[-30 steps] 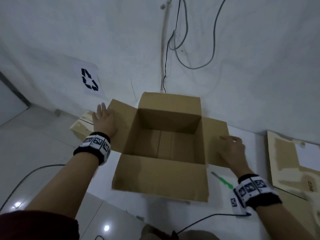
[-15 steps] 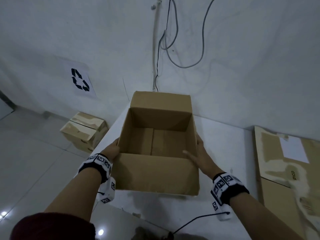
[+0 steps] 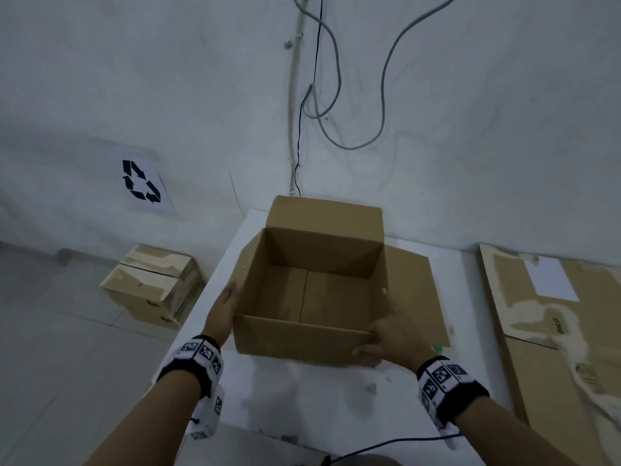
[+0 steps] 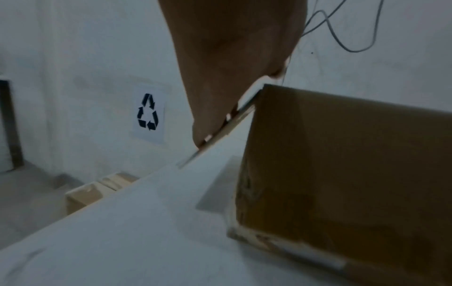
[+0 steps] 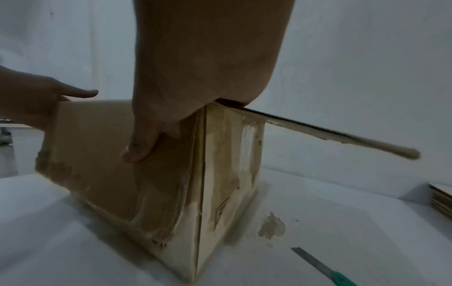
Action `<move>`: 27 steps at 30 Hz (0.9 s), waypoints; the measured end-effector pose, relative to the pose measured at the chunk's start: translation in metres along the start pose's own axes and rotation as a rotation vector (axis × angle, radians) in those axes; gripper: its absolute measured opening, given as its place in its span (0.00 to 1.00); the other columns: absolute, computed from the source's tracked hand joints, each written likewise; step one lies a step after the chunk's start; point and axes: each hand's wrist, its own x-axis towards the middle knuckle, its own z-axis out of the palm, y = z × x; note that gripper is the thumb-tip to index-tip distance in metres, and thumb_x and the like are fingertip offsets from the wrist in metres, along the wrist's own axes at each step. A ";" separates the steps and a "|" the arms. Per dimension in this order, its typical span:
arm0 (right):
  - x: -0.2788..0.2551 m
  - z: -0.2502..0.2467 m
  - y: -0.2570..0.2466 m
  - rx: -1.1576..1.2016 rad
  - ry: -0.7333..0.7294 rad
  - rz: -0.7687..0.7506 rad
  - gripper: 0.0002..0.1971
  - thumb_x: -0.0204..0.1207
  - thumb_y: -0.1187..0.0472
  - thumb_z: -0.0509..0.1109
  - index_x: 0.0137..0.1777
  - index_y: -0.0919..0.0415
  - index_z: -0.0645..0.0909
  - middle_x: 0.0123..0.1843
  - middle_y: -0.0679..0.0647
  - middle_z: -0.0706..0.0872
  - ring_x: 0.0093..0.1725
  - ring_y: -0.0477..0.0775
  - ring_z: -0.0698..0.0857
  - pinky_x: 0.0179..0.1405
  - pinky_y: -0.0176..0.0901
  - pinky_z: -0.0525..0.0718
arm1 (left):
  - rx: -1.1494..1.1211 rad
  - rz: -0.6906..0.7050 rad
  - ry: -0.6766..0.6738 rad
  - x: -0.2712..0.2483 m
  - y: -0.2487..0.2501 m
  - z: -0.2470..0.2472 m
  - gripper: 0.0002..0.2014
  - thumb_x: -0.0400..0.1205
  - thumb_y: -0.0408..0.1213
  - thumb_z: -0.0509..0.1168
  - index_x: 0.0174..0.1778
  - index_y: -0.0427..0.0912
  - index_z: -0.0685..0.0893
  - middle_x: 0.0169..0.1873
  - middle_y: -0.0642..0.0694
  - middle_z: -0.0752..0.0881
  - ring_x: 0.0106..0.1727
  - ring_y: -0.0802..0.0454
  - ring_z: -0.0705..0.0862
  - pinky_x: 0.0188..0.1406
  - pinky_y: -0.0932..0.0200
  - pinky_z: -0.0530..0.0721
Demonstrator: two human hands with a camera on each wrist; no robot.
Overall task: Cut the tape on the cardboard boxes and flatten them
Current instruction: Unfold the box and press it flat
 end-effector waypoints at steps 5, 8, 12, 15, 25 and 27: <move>0.005 -0.028 -0.041 0.215 0.098 0.074 0.38 0.65 0.16 0.58 0.22 0.54 0.71 0.23 0.48 0.80 0.26 0.46 0.75 0.49 0.46 0.79 | 0.263 -0.105 0.391 0.008 -0.012 -0.013 0.22 0.87 0.30 0.56 0.78 0.31 0.68 0.76 0.24 0.63 0.76 0.25 0.63 0.75 0.34 0.61; 0.006 -0.066 -0.069 0.578 0.148 0.213 0.35 0.63 0.24 0.72 0.21 0.56 0.67 0.20 0.47 0.74 0.23 0.46 0.73 0.28 0.45 0.68 | -0.071 -0.339 0.215 0.001 -0.007 -0.004 0.32 0.88 0.57 0.46 0.84 0.42 0.56 0.83 0.34 0.56 0.81 0.32 0.58 0.79 0.34 0.59; 0.003 -0.101 -0.085 0.956 0.192 0.409 0.18 0.64 0.37 0.81 0.34 0.50 0.82 0.34 0.43 0.88 0.35 0.43 0.86 0.37 0.39 0.81 | -0.468 -0.546 -0.164 -0.010 0.004 0.008 0.42 0.81 0.70 0.43 0.82 0.39 0.60 0.77 0.32 0.68 0.74 0.32 0.71 0.69 0.37 0.73; -0.003 -0.098 -0.084 1.234 0.269 0.441 0.20 0.67 0.42 0.81 0.55 0.50 0.86 0.43 0.40 0.90 0.43 0.40 0.89 0.43 0.34 0.83 | -0.550 -0.561 -0.307 -0.016 0.011 0.018 0.43 0.79 0.72 0.47 0.70 0.34 0.72 0.57 0.33 0.82 0.56 0.35 0.82 0.52 0.41 0.82; -0.009 -0.089 -0.076 1.586 0.345 0.608 0.26 0.75 0.44 0.75 0.69 0.56 0.80 0.53 0.47 0.87 0.51 0.43 0.86 0.45 0.33 0.81 | -0.479 -0.147 -0.036 0.000 0.061 -0.036 0.15 0.88 0.40 0.54 0.58 0.34 0.81 0.51 0.39 0.85 0.52 0.39 0.84 0.40 0.54 0.81; -0.010 -0.080 -0.072 1.607 0.357 0.642 0.31 0.73 0.42 0.76 0.71 0.58 0.80 0.56 0.49 0.88 0.54 0.48 0.87 0.53 0.39 0.83 | -0.553 -0.040 -0.064 -0.007 0.092 -0.047 0.15 0.88 0.40 0.54 0.56 0.35 0.83 0.48 0.44 0.88 0.40 0.48 0.87 0.37 0.57 0.81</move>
